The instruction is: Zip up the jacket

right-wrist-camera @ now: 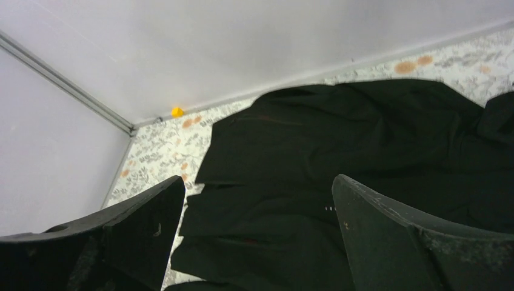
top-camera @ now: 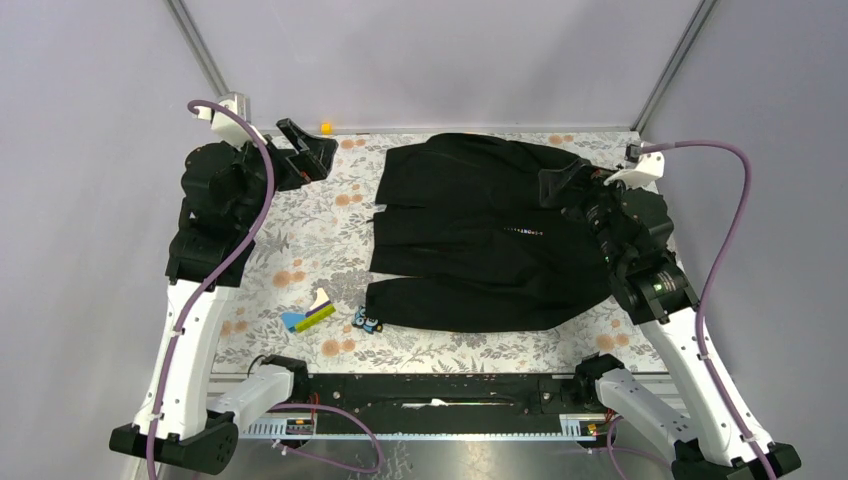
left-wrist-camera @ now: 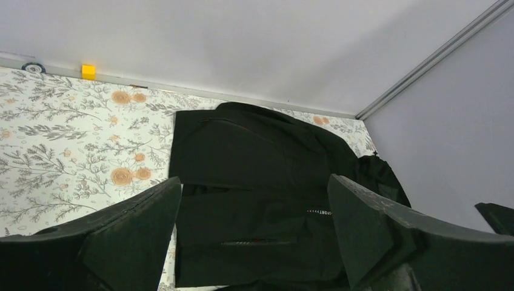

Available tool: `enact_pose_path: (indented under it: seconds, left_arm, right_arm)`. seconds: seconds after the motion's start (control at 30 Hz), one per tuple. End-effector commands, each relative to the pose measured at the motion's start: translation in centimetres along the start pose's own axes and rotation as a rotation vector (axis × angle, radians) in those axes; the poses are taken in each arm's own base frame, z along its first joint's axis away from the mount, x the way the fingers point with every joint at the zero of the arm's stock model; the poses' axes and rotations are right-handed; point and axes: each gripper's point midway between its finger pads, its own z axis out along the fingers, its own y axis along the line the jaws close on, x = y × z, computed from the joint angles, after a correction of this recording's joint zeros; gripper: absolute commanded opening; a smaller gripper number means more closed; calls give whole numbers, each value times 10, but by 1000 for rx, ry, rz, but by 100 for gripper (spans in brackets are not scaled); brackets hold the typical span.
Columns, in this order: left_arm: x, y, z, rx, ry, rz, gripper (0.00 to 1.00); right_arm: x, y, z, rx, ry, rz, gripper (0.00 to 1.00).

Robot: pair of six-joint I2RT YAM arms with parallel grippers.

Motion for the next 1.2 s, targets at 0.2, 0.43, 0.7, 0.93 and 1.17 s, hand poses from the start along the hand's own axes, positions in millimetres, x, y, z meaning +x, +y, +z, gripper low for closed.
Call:
enact_pose_path:
  seconds: [0.2,0.43,0.7,0.93,1.17]
  left_arm:
    - [38,0,-3,35,153,-12,99]
    - [106,24,-2,6,360,-25,99]
    - [158,45,19,3,536,10,99]
    - [174,83,85,-160,532,-202,99]
    - [209,140,137,-220,618,-655,83]
  right_arm:
    - [69,21,1,-202,157,129,98]
    - [128,57,17,-355,471,256,98]
    - [198,83,49,-542,737,243,96]
    - [245,98,102,-507,767,245,72]
    - [296,121,149,-451,875,250,76]
